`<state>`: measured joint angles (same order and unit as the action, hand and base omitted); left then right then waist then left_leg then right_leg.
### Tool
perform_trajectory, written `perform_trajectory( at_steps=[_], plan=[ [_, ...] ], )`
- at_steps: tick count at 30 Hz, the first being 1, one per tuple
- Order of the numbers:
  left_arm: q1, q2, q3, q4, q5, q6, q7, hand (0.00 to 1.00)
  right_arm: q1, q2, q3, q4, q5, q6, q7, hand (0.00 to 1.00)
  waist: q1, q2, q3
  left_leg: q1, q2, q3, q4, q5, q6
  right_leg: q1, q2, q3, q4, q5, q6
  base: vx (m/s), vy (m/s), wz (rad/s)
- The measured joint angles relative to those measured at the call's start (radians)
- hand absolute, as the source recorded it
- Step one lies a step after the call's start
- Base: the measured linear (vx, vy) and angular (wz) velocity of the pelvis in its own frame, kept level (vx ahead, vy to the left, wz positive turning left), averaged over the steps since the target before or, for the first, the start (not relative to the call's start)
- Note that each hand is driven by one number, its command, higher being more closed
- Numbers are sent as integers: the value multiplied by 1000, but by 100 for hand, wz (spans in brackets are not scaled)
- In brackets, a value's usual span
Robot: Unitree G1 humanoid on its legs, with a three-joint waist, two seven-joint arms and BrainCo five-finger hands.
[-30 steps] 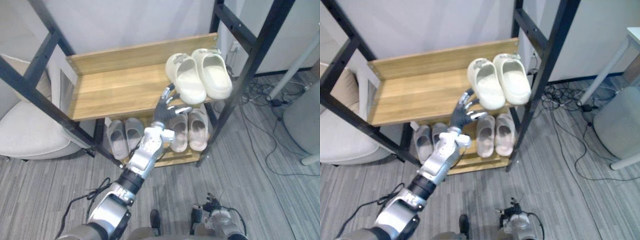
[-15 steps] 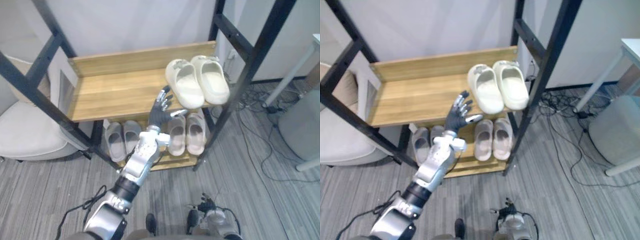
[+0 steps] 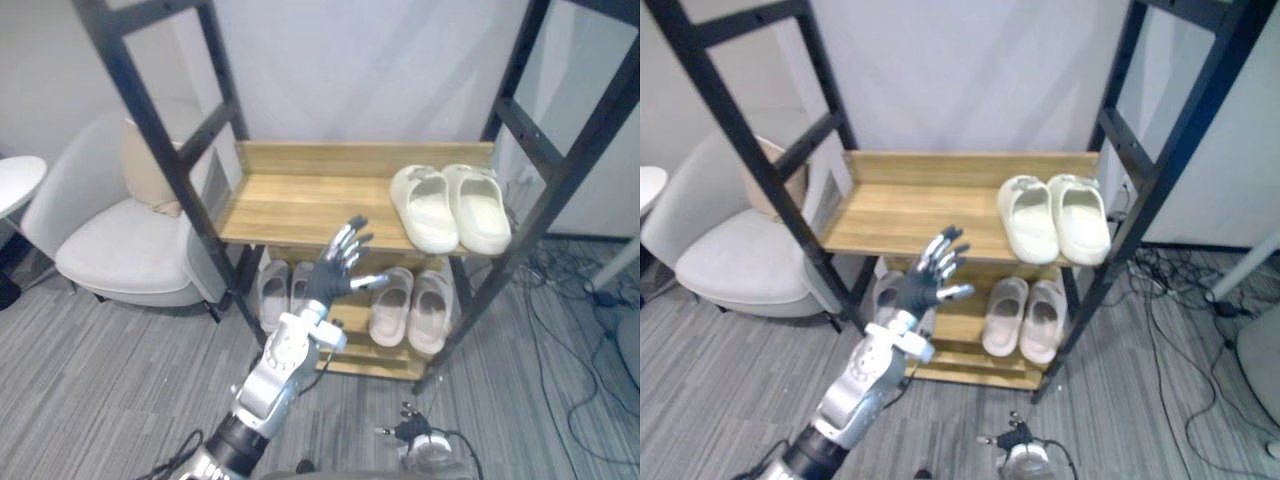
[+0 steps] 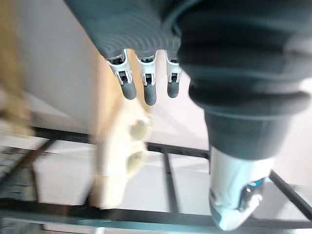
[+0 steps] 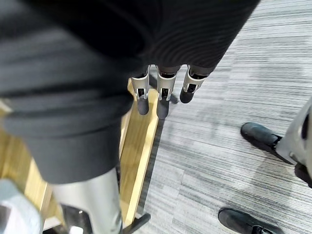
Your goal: Organize the slippers on the shoe rack
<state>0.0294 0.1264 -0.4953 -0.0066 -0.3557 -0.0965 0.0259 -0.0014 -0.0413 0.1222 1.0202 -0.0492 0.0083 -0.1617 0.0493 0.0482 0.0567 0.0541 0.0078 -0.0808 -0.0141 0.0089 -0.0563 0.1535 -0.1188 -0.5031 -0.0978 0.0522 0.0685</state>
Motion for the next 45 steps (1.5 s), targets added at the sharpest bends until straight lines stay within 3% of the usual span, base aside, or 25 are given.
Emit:
perform_trajectory(
  at_steps=[5,10,16,24,31,33,35,37,39,41,43,44,45],
  plan=[
    [95,-5,24,344,83,35,-33,0,8,0,0,27,-22,-4,5,0,1,-8,-1,1,2,-22,1,-1,-1,6,6,-7,0,-5,-7,-30,16,6],
    [101,-42,205,744,250,44,-20,0,19,0,-6,25,-26,-41,5,0,1,-18,2,1,5,-44,1,-6,-8,6,15,-5,0,-9,-13,15,4,0],
    [67,-58,403,956,346,43,41,0,21,0,-51,27,-26,-49,4,0,4,-24,5,6,6,-44,0,-10,-15,8,16,-2,0,-15,-17,71,19,-1],
    [70,-68,499,980,360,43,88,0,22,0,-80,27,-26,-49,5,0,7,-30,7,8,5,-29,8,-39,-12,4,16,20,1,-31,-2,97,26,-6],
    [73,-73,543,980,361,42,102,0,22,0,-81,28,-27,-48,6,0,11,-38,7,-22,-8,-13,93,-102,13,4,11,28,12,-42,5,118,41,-8],
    [70,-80,554,973,355,39,103,0,19,-2,-81,26,-29,-48,7,0,16,-33,20,-43,-8,-16,175,-155,23,-42,-30,25,189,-134,15,108,114,7],
    [67,-73,555,970,354,36,105,0,19,-2,-80,16,-30,-48,11,0,15,-45,44,-53,-29,-41,252,-207,35,-124,-111,30,487,-231,13,45,105,34],
    [60,-67,553,956,354,37,106,0,15,-1,-79,-7,-31,-49,15,0,13,-56,69,-57,-49,-80,330,-255,42,-234,-164,142,784,-228,-12,-2,70,69],
    [59,-50,554,940,353,39,109,0,23,10,-72,-28,-31,-52,15,0,12,-88,70,-87,-66,-150,386,-282,39,-317,-123,319,917,-269,6,61,-80,111],
    [53,-56,557,903,352,43,127,0,38,17,-70,-59,-31,-55,13,0,15,-101,76,-128,-94,-247,416,-284,28,-367,-58,479,869,-321,25,95,-188,155],
    [54,-61,563,884,352,44,140,0,42,23,-65,-72,-28,-56,11,0,16,-108,81,-162,-137,-334,428,-280,4,-357,-29,604,736,-337,33,107,-282,154],
    [49,-72,562,880,352,44,146,0,46,17,-61,-84,-27,-54,13,0,12,-106,81,-180,-148,-377,443,-286,-11,-314,-28,614,690,-375,51,85,-335,137],
    [47,-89,565,869,351,42,145,0,50,9,-61,-104,-8,-51,24,0,31,-92,88,-191,-140,-408,430,-276,-31,-281,-27,582,614,-405,32,74,-331,104]
  ],
)
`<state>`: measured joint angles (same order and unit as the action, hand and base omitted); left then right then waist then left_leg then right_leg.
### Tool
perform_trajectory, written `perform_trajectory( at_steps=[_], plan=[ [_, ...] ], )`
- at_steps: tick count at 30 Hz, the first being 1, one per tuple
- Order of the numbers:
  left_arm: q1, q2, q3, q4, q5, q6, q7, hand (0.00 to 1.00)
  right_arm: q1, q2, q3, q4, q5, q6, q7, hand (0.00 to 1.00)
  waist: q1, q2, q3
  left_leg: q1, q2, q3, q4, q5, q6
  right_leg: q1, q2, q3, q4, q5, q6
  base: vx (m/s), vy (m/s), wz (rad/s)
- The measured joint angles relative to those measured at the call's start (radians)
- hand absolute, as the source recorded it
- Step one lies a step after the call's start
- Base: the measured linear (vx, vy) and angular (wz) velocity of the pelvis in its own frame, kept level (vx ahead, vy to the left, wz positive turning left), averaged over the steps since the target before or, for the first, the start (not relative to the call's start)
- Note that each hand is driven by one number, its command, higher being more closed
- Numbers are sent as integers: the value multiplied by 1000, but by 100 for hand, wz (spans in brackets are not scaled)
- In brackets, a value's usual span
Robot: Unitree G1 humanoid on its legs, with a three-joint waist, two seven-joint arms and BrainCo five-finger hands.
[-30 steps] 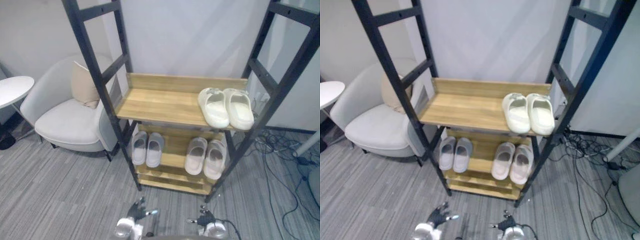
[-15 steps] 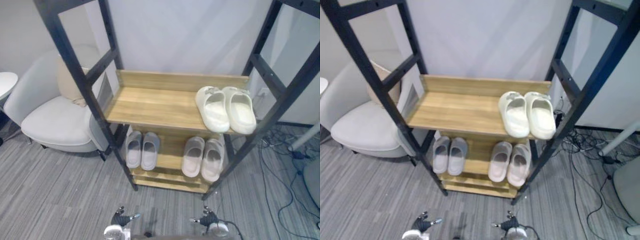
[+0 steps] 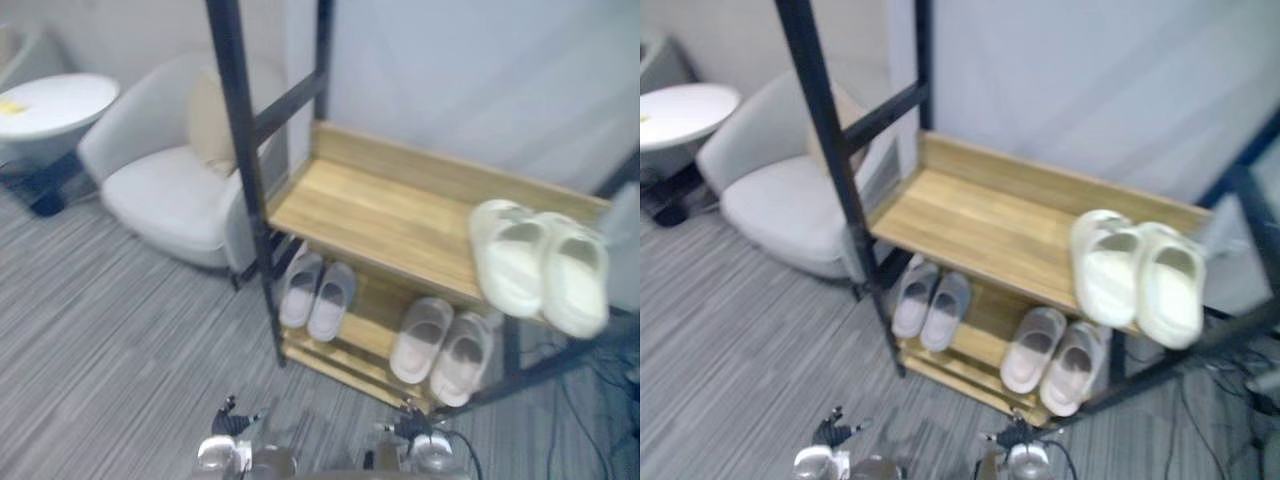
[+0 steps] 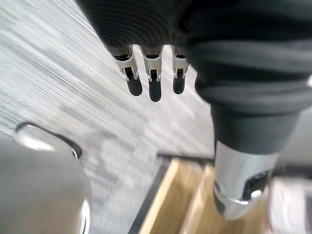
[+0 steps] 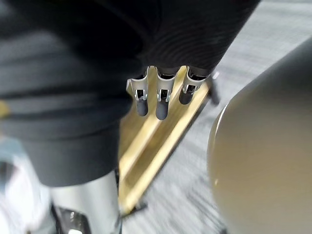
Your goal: Organize the slippers on the shoe rack
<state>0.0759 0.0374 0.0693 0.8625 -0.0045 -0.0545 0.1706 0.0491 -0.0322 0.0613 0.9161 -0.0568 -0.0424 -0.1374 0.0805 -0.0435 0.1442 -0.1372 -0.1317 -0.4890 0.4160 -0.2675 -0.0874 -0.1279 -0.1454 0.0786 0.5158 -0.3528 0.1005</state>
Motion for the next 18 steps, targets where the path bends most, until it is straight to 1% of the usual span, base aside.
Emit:
perform_trajectory(
  at_steps=[1,2,4,5,6,7,8,9,10,11,13,14,15,16,17,18],
  plan=[
    [2,-14,6,-3,0,-1,0,0,-1,0,1,-8,14,-4,5,0,12,19,4,-1,15,-22,-21,12,-17,12,5,-32,-33,1,-5,60,-369,97],
    [6,-23,12,-7,0,-4,0,0,2,-6,1,-15,17,-5,10,0,16,37,9,-1,37,-44,-69,46,-34,31,11,-84,-64,11,-20,30,-344,98],
    [6,-32,11,-11,0,-10,0,0,11,-6,4,-30,17,-6,12,0,21,40,9,-3,72,-45,-144,101,-57,47,21,-155,-89,21,-36,9,-248,118],
    [3,-29,11,-17,-1,-18,0,0,-3,-6,11,-34,17,-7,8,0,27,39,12,-28,96,-21,-191,162,-67,57,28,-223,-124,36,-58,0,-120,101],
    [1,-28,11,-19,-1,-20,0,0,-9,-6,10,-34,18,-7,8,0,27,38,14,-40,100,-1,-201,181,-63,58,27,-239,-135,44,-62,-16,-117,95],
    [-2,-28,11,-19,-2,-22,0,0,-25,-8,10,-34,18,-7,8,0,26,28,21,-52,115,61,-227,219,-56,58,32,-267,-160,63,-63,-47,-70,85],
    [-17,-22,11,-18,0,-25,0,0,-50,-7,8,-38,21,-9,0,0,24,34,30,-100,175,359,-209,222,13,63,38,-324,-209,91,-81,-57,-81,84],
    [-24,-20,10,-11,2,-23,0,0,-57,-7,8,-40,21,-9,-2,0,22,36,34,-108,192,443,-193,214,26,63,38,-339,-209,92,-82,-51,-45,88],
    [-34,-21,7,-3,3,-18,1,0,-67,-7,8,-40,22,-9,-5,0,14,37,45,-116,216,571,-167,201,44,68,37,-369,-207,92,-82,-35,-15,89],
    [-38,-14,-15,-5,3,-18,1,0,-80,-4,9,-36,26,-9,-5,0,3,46,57,-127,239,673,-129,200,48,85,30,-417,-208,92,-82,-46,29,108],
    [-48,-6,-29,-5,4,-20,1,0,-82,-5,6,-33,28,-9,-5,0,0,46,61,-158,264,785,-43,146,129,109,8,-496,-229,89,-80,-46,86,97],
    [-61,-5,-29,13,4,-19,2,0,-87,-6,-11,-29,28,-9,-7,0,-1,43,65,-169,283,854,46,101,153,136,-11,-550,-242,77,-60,16,150,92],
    [-62,-9,-32,27,4,-19,1,0,-84,-12,-18,-22,28,-9,-11,0,-13,60,61,-163,293,892,64,59,141,156,-13,-585,-238,67,-37,65,213,103],
    [-66,-9,-37,40,4,-19,0,0,-88,-10,-20,-10,29,-8,-15,0,-18,68,64,-161,274,886,62,45,118,169,-22,-605,-227,53,-14,81,204,89],
    [-66,-3,-40,40,4,-20,1,0,-93,-10,-20,8,29,-7,-15,0,-18,51,63,-158,236,866,39,49,123,171,-47,-616,-225,50,-9,96,216,82],
    [-67,5,-44,41,4,-21,1,0,-92,-5,-19,18,28,-7,-15,0,-16,41,60,-156,197,842,9,59,133,182,-60,-630,-240,54,-1,107,205,94]
  ],
)
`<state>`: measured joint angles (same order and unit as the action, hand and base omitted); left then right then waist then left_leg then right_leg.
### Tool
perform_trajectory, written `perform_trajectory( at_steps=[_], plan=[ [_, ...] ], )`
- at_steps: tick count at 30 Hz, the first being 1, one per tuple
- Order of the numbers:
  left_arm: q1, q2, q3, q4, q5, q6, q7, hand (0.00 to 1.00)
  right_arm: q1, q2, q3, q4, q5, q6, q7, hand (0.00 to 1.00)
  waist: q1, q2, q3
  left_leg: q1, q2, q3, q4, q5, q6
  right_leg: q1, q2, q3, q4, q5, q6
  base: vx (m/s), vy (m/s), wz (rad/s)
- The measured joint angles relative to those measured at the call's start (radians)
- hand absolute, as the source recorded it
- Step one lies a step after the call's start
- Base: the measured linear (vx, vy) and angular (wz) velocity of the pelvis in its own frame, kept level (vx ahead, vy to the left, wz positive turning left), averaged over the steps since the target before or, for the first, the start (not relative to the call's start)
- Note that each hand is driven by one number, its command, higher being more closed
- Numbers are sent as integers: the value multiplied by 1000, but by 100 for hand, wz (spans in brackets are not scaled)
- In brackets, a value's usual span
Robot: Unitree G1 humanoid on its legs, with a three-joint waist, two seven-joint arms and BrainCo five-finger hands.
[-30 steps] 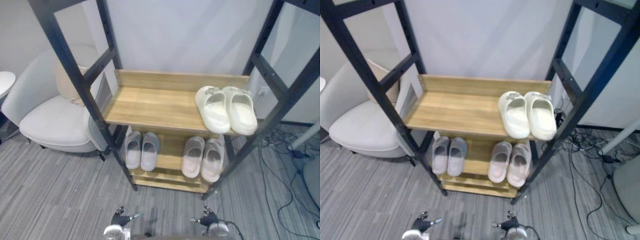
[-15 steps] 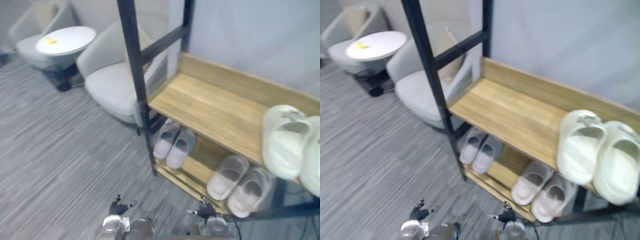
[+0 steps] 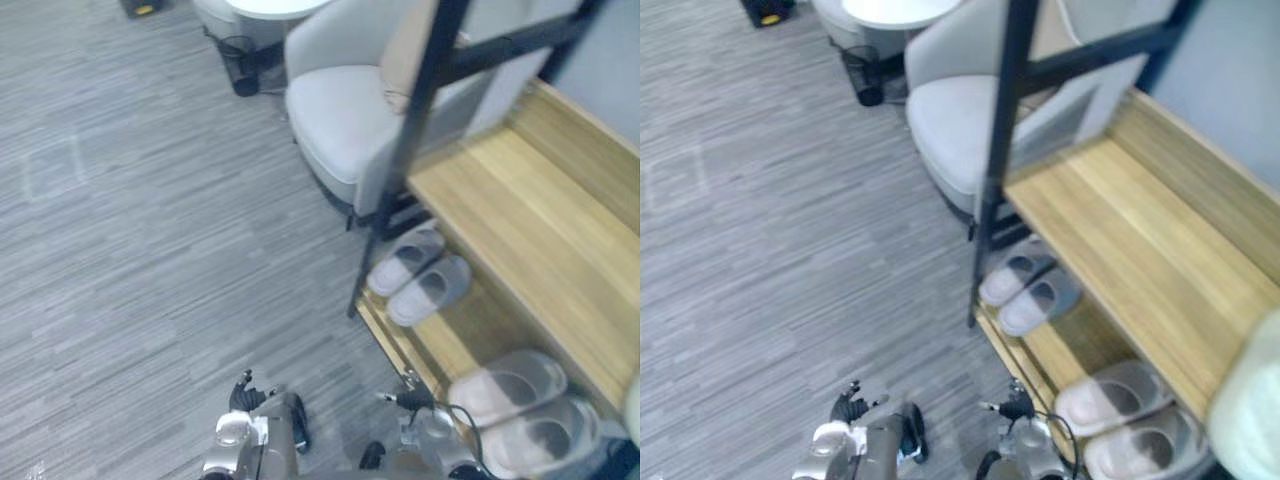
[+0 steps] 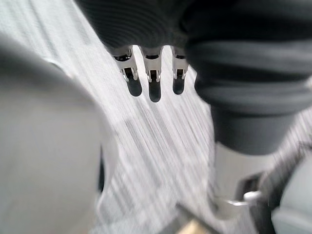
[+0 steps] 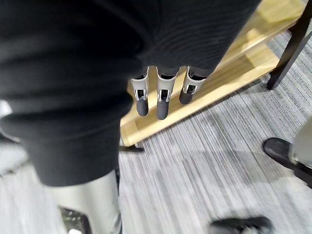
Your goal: Organize the slippers on the shoe rack
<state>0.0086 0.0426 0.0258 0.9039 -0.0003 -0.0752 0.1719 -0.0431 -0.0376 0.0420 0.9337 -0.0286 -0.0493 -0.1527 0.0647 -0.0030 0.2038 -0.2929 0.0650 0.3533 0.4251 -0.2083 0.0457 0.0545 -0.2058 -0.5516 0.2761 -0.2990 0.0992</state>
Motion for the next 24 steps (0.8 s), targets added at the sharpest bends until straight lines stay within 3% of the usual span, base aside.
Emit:
perform_trajectory(
  at_steps=[2,4,5,6,7,9,11,13,14,16,18,21,22,23,24],
  plan=[
    [2,12,-5,13,1,3,0,0,-6,3,-3,32,-1,1,1,0,-1,-6,-3,6,-69,-51,-33,2,18,32,-28,-22,-13,34,28,178,229,101],
    [17,20,3,21,-2,5,-1,0,-22,3,-10,71,-5,12,5,0,5,-7,-3,42,-110,-98,-36,-25,45,34,-83,-27,125,47,41,226,209,85],
    [22,21,5,22,-2,5,-1,0,-19,3,-8,72,-11,14,8,0,5,-12,-2,83,-132,-128,-54,-33,52,11,-128,-16,260,73,27,245,198,70],
    [25,23,4,23,-2,6,-1,0,-15,4,-8,72,-11,14,11,0,6,-14,-1,118,-146,-152,-74,-33,57,-24,-151,14,372,78,-16,274,169,65],
    [27,25,3,31,-1,8,-1,0,-14,6,-8,71,-11,14,15,0,-2,-14,-1,155,-151,-181,-96,-35,60,-68,-140,77,481,58,-42,293,125,78],
    [37,26,-2,41,-1,17,-1,0,-10,11,-3,64,-11,9,17,0,-12,-8,-3,245,-151,-263,-157,-27,63,-180,-37,189,570,3,-35,353,85,101],
    [36,26,-4,42,-1,17,-1,0,-6,8,1,61,-11,6,17,0,-16,-7,-2,302,-150,-329,-196,-27,62,-266,25,203,481,-19,-44,366,12,105],
    [30,20,-5,42,-2,17,-1,0,-10,0,1,61,-11,0,16,0,-25,-9,-3,340,-150,-407,-225,-32,55,-348,88,249,321,2,-42,397,-44,125],
    [22,14,-7,42,-2,17,-2,0,-15,-5,1,62,-11,0,16,0,-31,-10,-2,366,-150,-466,-246,-38,48,-391,124,307,195,57,-35,442,-110,145],
    [23,14,-6,41,-2,16,-2,0,-21,-3,1,61,-11,-1,16,0,-43,-22,5,402,-152,-551,-255,-63,28,-409,149,383,30,168,-38,505,-188,149],
    [37,22,-3,43,-2,15,-2,0,-18,-1,2,61,-11,0,17,0,-58,-39,-4,446,-149,-646,-236,-121,5,-418,147,417,42,308,-98,583,-332,139],
    [37,-13,37,48,-2,14,-3,0,-28,0,-7,38,-11,2,16,0,-57,17,-5,384,-90,-629,-84,-127,-26,-389,169,322,79,218,-143,572,-271,80],
    [33,-23,69,47,-2,16,-2,0,-22,2,-6,26,-11,4,17,0,-59,27,3,341,-87,-594,40,-121,-64,-361,177,302,71,201,-152,532,-217,57],
    [34,-41,111,33,-2,16,-2,0,-12,7,4,13,-10,5,16,0,-54,37,12,258,-61,-521,263,-65,-145,-289,194,286,40,174,-160,523,-186,38],
    [36,-41,125,20,-2,15,-1,0,-7,12,6,5,-10,8,15,0,-50,38,17,217,-33,-473,375,-37,-169,-242,205,282,24,160,-166,510,-133,35]
  ],
)
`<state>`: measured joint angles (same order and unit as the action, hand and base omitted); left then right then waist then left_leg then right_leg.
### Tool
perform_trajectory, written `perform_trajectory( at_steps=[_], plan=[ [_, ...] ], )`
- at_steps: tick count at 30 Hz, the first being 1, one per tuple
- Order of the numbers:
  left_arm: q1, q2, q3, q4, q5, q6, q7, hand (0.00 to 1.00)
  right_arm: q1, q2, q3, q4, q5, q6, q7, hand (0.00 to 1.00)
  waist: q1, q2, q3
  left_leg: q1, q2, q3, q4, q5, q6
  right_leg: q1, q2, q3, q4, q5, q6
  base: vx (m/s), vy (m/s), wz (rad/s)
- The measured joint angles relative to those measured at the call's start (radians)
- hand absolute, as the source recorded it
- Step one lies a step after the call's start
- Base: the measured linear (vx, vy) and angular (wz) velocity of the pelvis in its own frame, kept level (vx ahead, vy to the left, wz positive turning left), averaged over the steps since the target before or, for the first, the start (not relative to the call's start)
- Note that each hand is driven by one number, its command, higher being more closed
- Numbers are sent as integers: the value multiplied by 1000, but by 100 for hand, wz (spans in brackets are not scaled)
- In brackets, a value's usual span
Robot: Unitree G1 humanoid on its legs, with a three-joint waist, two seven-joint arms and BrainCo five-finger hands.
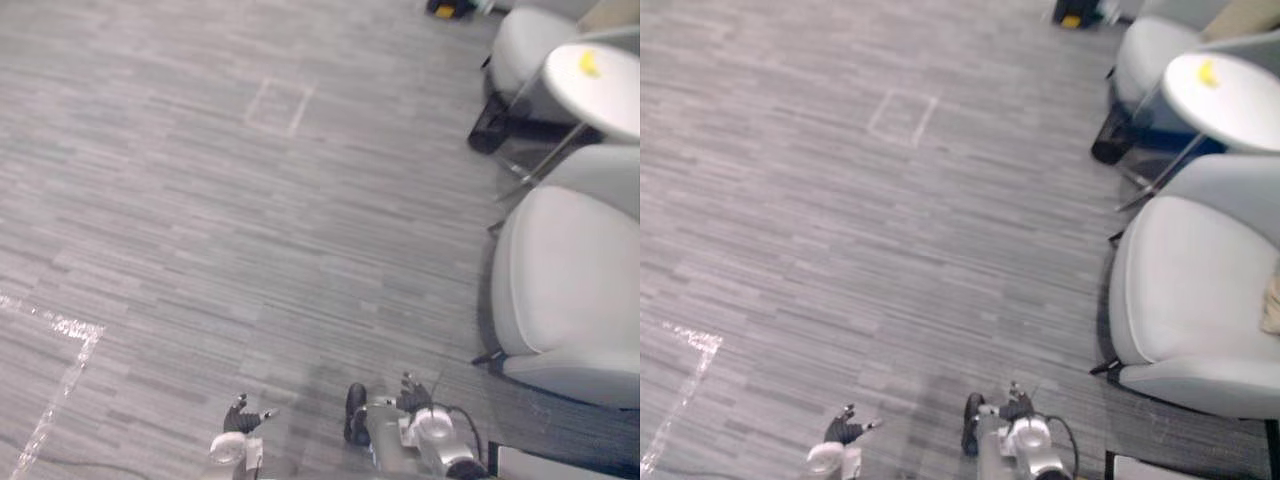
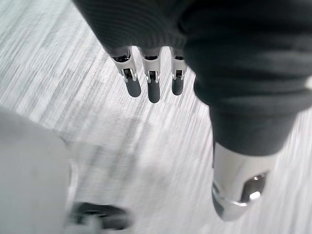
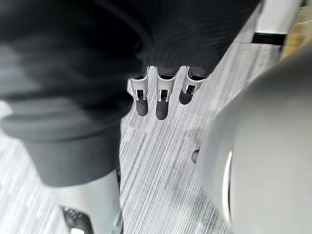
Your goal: Organize the slippers on the shoe rack
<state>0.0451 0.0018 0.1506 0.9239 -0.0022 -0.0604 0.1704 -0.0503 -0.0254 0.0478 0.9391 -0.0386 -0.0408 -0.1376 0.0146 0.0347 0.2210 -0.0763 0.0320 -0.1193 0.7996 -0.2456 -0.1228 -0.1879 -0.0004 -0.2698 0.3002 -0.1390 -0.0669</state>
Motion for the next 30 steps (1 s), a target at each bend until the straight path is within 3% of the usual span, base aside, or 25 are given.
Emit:
perform_trajectory(
  at_steps=[1,2,4,6,8,9,10,11,12,13,15,16,17,18,20,23,25,26,28,29,30],
  plan=[
    [5,-1,23,-30,-2,-1,0,0,14,22,3,-22,2,2,-2,0,12,-1,9,-73,80,112,176,-23,29,90,19,-18,-32,-27,-10,469,-112,31],
    [4,1,30,-49,-3,-1,1,0,24,36,3,-26,2,0,-3,0,20,-11,14,-119,118,163,230,-41,45,133,20,-29,-52,-42,-7,514,-142,41],
    [5,0,32,-96,-24,-4,0,0,22,53,3,-30,7,0,-7,0,48,-27,10,-256,174,266,205,-73,80,223,18,-52,-128,-66,8,425,-104,39],
    [5,2,36,-115,-31,-14,1,0,17,55,2,-29,10,1,-13,0,57,-29,10,-330,171,300,62,-78,89,274,11,-66,-174,-75,26,387,31,33],
    [5,3,71,-122,-43,-19,0,0,5,63,-5,-29,10,1,-21,0,75,-48,22,-382,130,326,-177,-33,88,337,-26,-87,-212,-90,53,532,136,26],
    [5,2,78,-137,-47,-23,1,0,0,63,-5,-24,10,1,-23,0,86,-60,29,-389,111,344,-284,21,87,368,-45,-93,-229,-100,69,535,177,8],
    [6,-1,76,-140,-51,-23,1,0,-6,57,-5,-13,9,1,-26,0,100,-59,25,-391,93,354,-406,130,103,403,-51,-94,-248,-107,84,563,205,2],
    [8,-4,78,-134,-53,-23,1,0,-6,57,-5,-4,9,1,-27,0,107,-59,18,-383,88,353,-402,217,138,423,-61,-89,-254,-113,93,604,243,5],
    [5,1,78,-131,-59,-22,1,0,-17,62,-5,10,8,1,-27,0,107,-84,11,-388,70,367,-372,178,153,427,-88,-84,-242,-110,89,501,217,0],
    [5,4,81,-130,-61,-23,1,0,-25,67,-5,12,7,0,-26,0,108,-95,5,-391,58,369,-348,147,170,410,-109,-73,-197,-104,84,748,328,8],
    [3,13,75,-105,-63,-21,1,0,-20,79,-14,26,0,-4,-21,0,105,-101,4,-330,33,376,-280,40,206,343,-179,-18,97,-46,157,740,349,10],
    [3,19,66,-99,-63,-21,2,0,-12,83,-18,25,-1,-3,-18,0,102,-100,5,-297,27,372,-274,14,210,304,-200,8,228,-4,154,593,271,20],
    [2,28,55,-81,-63,-13,1,0,-3,82,-18,24,-2,1,-12,0,94,-100,8,-229,14,363,-271,-21,217,229,-230,42,478,50,130,583,216,29],
    [3,26,54,-68,-64,-10,2,0,8,83,-24,16,-2,2,-9,0,90,-98,10,-163,3,356,-280,-37,225,162,-245,55,661,46,122,571,190,25],
    [18,18,56,-67,-70,-4,2,0,23,83,-27,9,-3,0,-1,0,79,-75,21,-31,1,339,-345,-64,226,56,-229,48,799,2,100,528,136,24],
    [16,13,58,-63,-71,0,2,0,42,84,-31,-44,-3,-6,3,0,50,-76,22,86,-10,296,-438,-106,216,-105,-204,-27,708,-65,96,455,56,37],
    [2,12,54,-44,-71,1,1,0,43,82,-49,-68,-3,-18,-1,0,31,-75,24,155,-13,268,-472,-143,199,-186,-162,-83,456,-64,107,462,-10,43],
    [-3,11,50,-34,-69,1,2,0,40,78,-46,-66,-3,-20,1,0,29,-77,23,199,-17,252,-504,-156,191,-196,-132,-99,249,-23,110,410,-26,42],
    [-10,14,27,-20,-67,1,1,0,33,72,-44,-60,-2,-18,1,0,16,-83,20,277,-32,207,-564,-171,171,-198,-102,-101,16,55,103,612,-87,86],
    [1,8,24,-13,-60,1,0,0,26,65,-43,-60,-3,-16,1,0,-4,-70,9,323,-19,154,-587,-183,154,-193,-78,-70,30,145,32,684,-134,107],
    [3,4,25,-9,-59,1,0,0,27,63,-44,-59,-3,-15,2,0,-9,-68,-6,324,-9,134,-580,-184,150,-198,-73,-65,49,167,-5,857,-179,84]
  ],
)
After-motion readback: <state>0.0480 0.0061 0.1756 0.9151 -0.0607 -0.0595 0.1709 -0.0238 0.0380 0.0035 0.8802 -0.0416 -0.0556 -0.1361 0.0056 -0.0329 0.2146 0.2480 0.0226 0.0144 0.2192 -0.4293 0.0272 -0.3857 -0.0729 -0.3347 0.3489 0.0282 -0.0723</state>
